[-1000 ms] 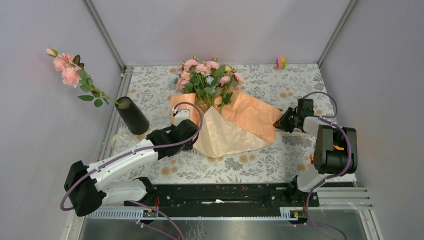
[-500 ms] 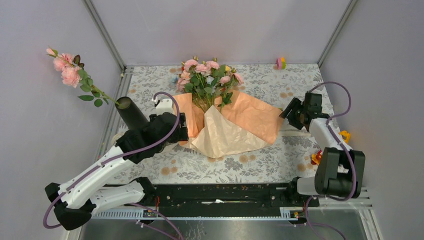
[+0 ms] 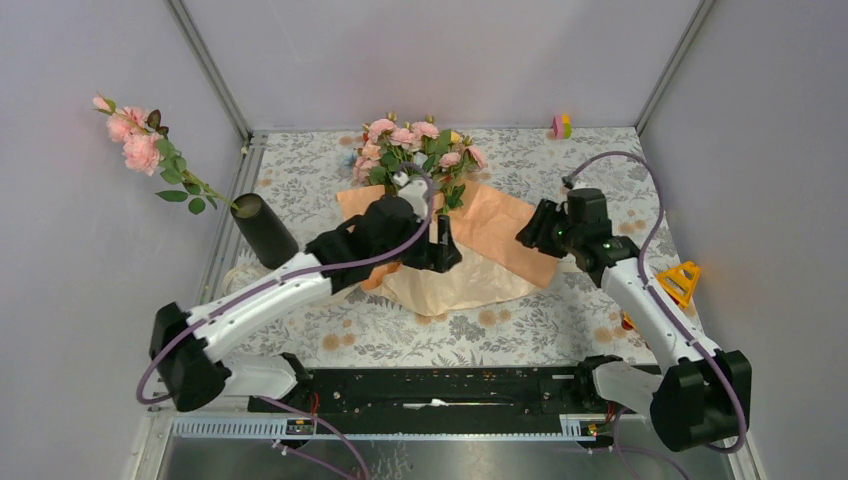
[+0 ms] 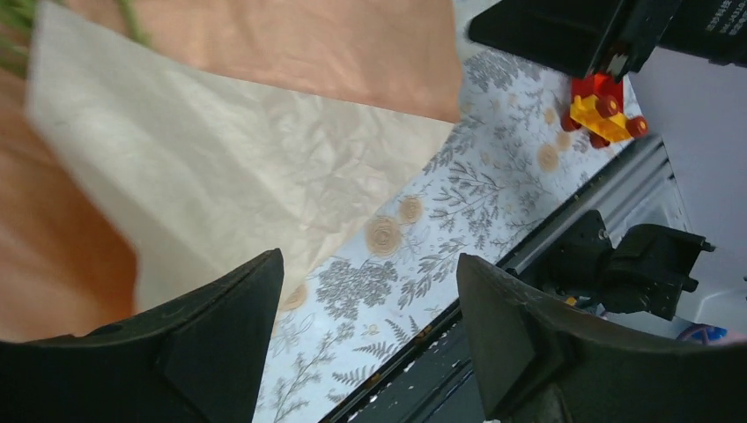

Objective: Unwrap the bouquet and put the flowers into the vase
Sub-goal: Unfold the wrapping paper at the center of the board.

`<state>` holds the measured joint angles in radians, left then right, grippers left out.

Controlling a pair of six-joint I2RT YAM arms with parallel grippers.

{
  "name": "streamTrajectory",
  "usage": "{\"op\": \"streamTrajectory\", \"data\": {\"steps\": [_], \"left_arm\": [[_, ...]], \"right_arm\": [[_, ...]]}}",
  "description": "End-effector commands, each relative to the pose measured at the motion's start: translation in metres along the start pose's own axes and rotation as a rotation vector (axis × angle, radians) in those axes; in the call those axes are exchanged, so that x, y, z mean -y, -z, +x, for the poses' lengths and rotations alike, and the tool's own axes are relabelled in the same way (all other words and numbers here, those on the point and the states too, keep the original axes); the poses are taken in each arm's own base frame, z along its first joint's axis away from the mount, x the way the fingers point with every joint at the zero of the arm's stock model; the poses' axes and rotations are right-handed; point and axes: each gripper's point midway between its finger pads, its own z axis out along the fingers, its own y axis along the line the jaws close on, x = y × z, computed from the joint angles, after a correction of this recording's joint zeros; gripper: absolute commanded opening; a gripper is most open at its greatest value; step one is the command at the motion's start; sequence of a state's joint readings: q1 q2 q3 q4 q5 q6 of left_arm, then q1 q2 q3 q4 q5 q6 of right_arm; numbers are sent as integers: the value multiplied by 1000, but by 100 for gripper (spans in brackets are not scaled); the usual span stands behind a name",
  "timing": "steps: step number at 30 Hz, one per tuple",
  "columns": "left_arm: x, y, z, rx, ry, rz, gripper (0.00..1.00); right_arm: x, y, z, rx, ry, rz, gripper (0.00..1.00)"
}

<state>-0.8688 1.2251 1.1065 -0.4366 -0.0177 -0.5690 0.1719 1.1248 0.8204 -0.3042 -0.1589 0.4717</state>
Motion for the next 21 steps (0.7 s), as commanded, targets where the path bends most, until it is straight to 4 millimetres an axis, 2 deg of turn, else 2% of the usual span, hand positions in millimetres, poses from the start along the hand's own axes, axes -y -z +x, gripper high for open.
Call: {"op": "streamTrajectory", "data": {"steps": [1,3,7,9,15,21], "left_arm": [[45,-25,-3,-37,-7,209,76],[29,-40,13,-79,-1,148,76],[-7,-58,44,-134,6,16,76],[-19,-64,55,-147,9,-27,78],[-44,-83,78,-174,15,-107,79],[-71,-88,97,-216,13,-200,81]], "right_arm": [[-46,-10,37,-93,6,-121,51],[-60,-18,57,-143,7,-158,50],[-71,-35,98,-252,-17,-188,48],[-74,-41,110,-284,-21,-198,47],[-79,-54,133,-361,-26,-205,47],[-65,-67,152,-418,-46,-149,46]]}}
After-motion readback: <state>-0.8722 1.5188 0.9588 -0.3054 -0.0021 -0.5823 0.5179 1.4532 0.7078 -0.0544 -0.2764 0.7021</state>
